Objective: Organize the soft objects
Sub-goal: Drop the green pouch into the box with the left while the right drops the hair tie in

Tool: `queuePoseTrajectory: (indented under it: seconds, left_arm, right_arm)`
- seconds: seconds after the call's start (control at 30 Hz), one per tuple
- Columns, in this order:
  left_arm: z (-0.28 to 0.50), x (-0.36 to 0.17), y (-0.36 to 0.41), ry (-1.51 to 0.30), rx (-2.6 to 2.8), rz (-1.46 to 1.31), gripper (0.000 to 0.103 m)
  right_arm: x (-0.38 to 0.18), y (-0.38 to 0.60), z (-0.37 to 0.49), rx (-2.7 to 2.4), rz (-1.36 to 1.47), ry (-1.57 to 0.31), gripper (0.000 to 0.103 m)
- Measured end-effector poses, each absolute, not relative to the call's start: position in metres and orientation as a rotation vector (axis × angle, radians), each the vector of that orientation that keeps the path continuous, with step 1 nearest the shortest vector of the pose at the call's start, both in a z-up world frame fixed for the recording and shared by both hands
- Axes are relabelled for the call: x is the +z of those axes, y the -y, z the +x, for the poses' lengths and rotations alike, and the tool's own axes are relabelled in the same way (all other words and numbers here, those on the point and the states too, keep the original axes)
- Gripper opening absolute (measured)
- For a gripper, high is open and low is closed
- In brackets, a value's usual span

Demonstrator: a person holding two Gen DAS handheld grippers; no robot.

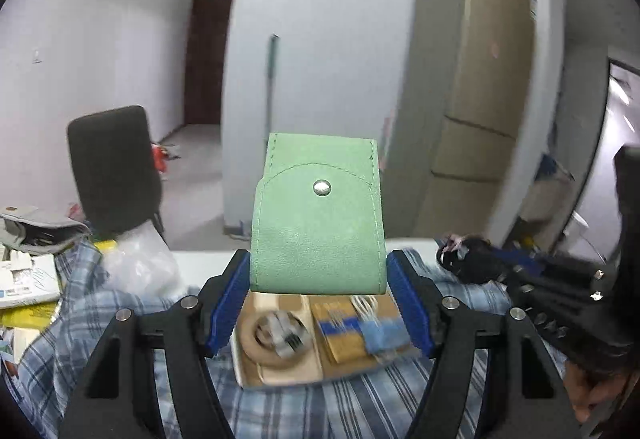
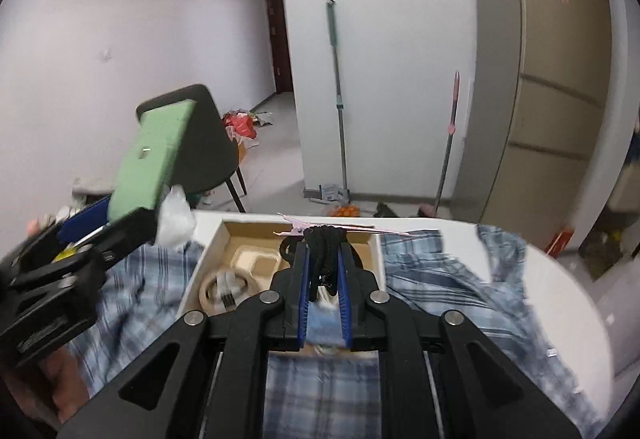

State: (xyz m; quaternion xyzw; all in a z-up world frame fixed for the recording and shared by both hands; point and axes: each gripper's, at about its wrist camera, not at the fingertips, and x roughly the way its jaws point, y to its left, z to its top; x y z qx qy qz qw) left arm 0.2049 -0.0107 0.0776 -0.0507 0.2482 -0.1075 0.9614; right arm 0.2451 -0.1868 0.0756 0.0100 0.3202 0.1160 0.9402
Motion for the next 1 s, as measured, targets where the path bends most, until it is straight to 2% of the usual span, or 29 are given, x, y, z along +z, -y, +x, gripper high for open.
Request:
queuePoseTrajectory:
  seconds: [0.1, 0.2, 0.53, 0.73, 1.0]
  left_arm:
    - [0.224, 0.084, 0.000, -0.479, -0.180, -0.135, 0.071]
    - [0.240, 0.081, -0.009, -0.476, -0.186, -0.146, 0.071]
    - [0.274, 0.005, -0.017, -0.646, -0.194, -0.099, 0.071]
    - [0.285, -0.022, -0.005, -0.751, -0.185, -0.072, 0.071]
    - [0.292, -0.042, -0.003, -0.821, -0.179, -0.085, 0.071]
  right_arm:
    - [0.065, 0.182, 0.268, 0.244, 0.104, -0.668, 0.012]
    - [0.049, 0.173, 0.279, 0.242, 0.073, -0.648, 0.012]
    - [-0.018, 0.175, 0.294, 0.271, 0.033, -0.714, 0.012]
    - [-0.040, 0.177, 0.302, 0.306, 0.051, -0.817, 0.012]
    - [-0.050, 0.170, 0.302, 0.331, 0.042, -0.857, 0.013]
